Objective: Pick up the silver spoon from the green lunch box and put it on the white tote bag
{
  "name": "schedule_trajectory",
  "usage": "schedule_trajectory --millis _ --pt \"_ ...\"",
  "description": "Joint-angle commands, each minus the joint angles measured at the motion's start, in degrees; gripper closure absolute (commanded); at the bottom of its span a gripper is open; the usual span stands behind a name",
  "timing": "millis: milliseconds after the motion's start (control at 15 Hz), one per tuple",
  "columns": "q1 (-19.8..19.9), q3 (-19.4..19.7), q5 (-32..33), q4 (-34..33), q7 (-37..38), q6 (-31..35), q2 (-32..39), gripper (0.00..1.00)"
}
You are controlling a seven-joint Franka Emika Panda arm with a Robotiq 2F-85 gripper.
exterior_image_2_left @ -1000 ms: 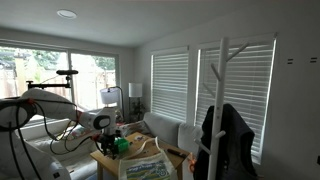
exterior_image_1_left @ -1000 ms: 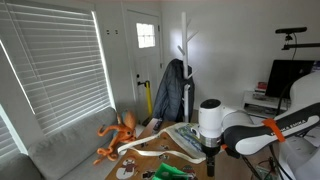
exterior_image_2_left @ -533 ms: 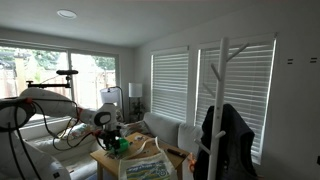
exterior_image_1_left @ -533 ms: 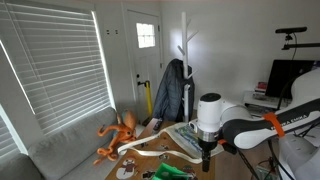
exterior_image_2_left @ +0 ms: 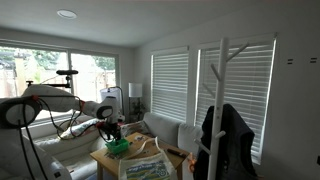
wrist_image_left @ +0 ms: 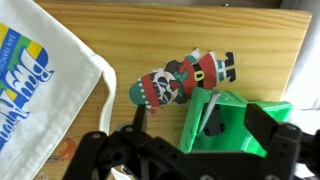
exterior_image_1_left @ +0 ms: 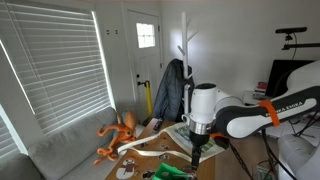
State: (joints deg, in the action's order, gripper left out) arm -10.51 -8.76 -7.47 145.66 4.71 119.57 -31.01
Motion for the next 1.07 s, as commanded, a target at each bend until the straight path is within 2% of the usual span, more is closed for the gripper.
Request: schedule_trajectory --millis 0,67,200,267,800,1000 --pt "-1.1 -0.3 -2.6 -3.6 0.1 -1.0 5.3 0.04" --pt "-1.2 -0.2 -3.0 -4.0 -0.2 -1.3 6.8 0.26" --pt "-1.5 -0.1 -4.0 -4.6 -0.5 -1.5 9.2 0.31" --pt "-1.5 -0.1 -4.3 -4.9 -0.7 -1.3 10.3 0.37" --pt "-1.4 -0.5 -5.0 -6.3 -0.7 -1.0 13.6 0.95" --pt "-1.4 -0.5 -5.2 -6.4 -0.8 -1.3 13.6 1.0"
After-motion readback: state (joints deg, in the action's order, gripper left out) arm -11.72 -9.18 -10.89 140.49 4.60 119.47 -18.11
